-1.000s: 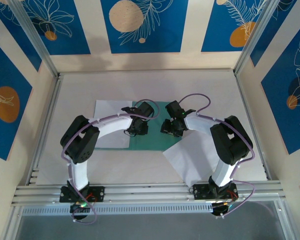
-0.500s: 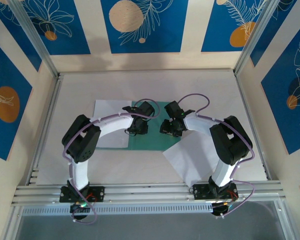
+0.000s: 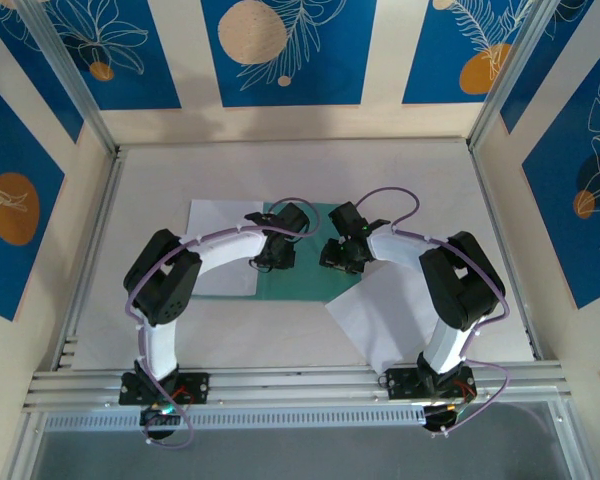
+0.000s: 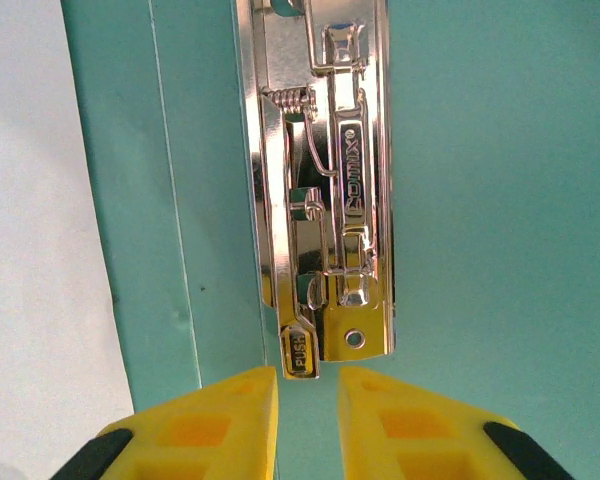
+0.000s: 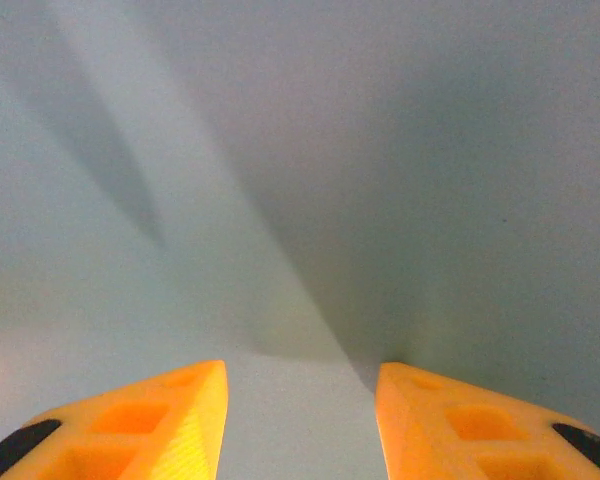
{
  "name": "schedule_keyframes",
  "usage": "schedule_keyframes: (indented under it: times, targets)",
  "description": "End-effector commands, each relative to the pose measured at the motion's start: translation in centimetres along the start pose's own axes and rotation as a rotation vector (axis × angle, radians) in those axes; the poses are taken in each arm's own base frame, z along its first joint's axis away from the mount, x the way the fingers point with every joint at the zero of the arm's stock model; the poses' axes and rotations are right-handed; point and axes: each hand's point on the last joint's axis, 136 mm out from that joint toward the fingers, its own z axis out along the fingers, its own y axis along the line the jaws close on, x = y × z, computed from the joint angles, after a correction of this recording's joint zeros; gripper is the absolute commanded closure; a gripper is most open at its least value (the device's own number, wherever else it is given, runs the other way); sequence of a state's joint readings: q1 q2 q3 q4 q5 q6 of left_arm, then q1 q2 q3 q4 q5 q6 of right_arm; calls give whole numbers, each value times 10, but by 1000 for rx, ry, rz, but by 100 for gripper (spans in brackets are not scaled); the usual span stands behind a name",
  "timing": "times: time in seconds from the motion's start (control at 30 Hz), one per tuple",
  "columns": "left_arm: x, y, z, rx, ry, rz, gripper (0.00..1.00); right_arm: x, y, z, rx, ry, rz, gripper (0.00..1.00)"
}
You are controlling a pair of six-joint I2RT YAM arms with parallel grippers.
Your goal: Put the files into the folder
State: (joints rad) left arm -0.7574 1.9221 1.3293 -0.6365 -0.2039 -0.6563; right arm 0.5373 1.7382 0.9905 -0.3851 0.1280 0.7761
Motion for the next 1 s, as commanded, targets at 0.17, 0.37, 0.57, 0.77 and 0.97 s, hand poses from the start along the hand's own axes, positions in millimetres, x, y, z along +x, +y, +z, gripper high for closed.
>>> schedule_keyframes:
  times: [0.17, 0.37, 0.57, 0.77, 0.97]
  targets:
    - [0, 1, 0, -2, 4, -6, 78, 20, -11, 6, 41, 65, 4, 55]
    - [1, 3, 1, -5, 7, -10, 78, 20, -10, 6, 39, 67, 4, 55]
    - [2, 4, 2, 2, 6, -15, 78, 21, -10, 6, 43, 70, 4, 55]
    - [2, 3, 3, 11, 11, -19, 78, 20, -10, 4, 41, 64, 3, 55]
    - [3, 4, 5, 11, 15, -22, 79, 21, -10, 3, 44, 64, 3, 55]
